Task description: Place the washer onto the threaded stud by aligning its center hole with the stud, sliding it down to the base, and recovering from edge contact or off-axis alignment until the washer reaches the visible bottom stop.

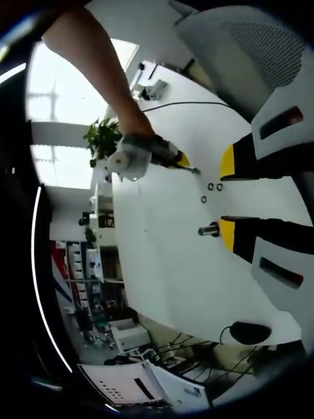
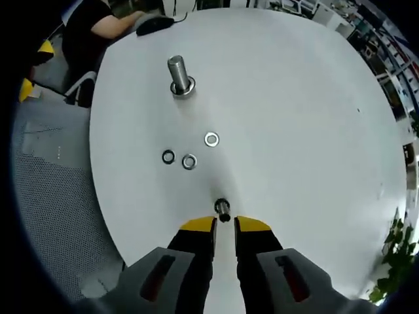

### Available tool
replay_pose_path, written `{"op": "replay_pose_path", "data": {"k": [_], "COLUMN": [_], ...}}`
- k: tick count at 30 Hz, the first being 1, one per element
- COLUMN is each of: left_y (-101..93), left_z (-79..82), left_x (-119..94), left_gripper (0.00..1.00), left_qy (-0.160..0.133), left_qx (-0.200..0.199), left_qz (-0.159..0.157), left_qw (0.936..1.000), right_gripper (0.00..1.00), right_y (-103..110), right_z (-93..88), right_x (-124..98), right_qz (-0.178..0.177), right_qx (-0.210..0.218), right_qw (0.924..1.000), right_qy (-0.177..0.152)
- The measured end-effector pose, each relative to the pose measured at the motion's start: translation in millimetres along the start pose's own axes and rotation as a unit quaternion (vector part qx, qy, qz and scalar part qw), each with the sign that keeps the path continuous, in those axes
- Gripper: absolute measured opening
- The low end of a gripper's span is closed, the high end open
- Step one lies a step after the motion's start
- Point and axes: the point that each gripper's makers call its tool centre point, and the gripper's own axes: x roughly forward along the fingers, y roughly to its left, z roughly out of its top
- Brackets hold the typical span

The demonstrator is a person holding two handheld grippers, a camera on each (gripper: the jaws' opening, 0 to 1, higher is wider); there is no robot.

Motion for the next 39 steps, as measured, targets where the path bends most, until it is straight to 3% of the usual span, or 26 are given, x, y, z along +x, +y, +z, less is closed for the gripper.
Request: {"op": "replay_pose_path", "data": {"k": [20, 39], "left_y": [-0.8, -1.5], "left_z": [-0.4, 2.3], "left_x": [1, -1], "left_gripper": [0.19, 0.19], "left_qy": [0.000, -0.007], "left_qx": [-0.001, 0.001], "left_qz": [-0.002, -0.004], "left_qw": [1.0000, 1.0000], "right_gripper": [0.15, 0.18], "right_y": [4, 35], "right_z": [-9.8, -22.8], "right_x": [-2, 1], "right_qz": [0.003, 0.019], "right_qx": [0.013, 0.026], "right_qw": [0.9999, 0.9995], "right_qy": [0.001, 0.006]}}
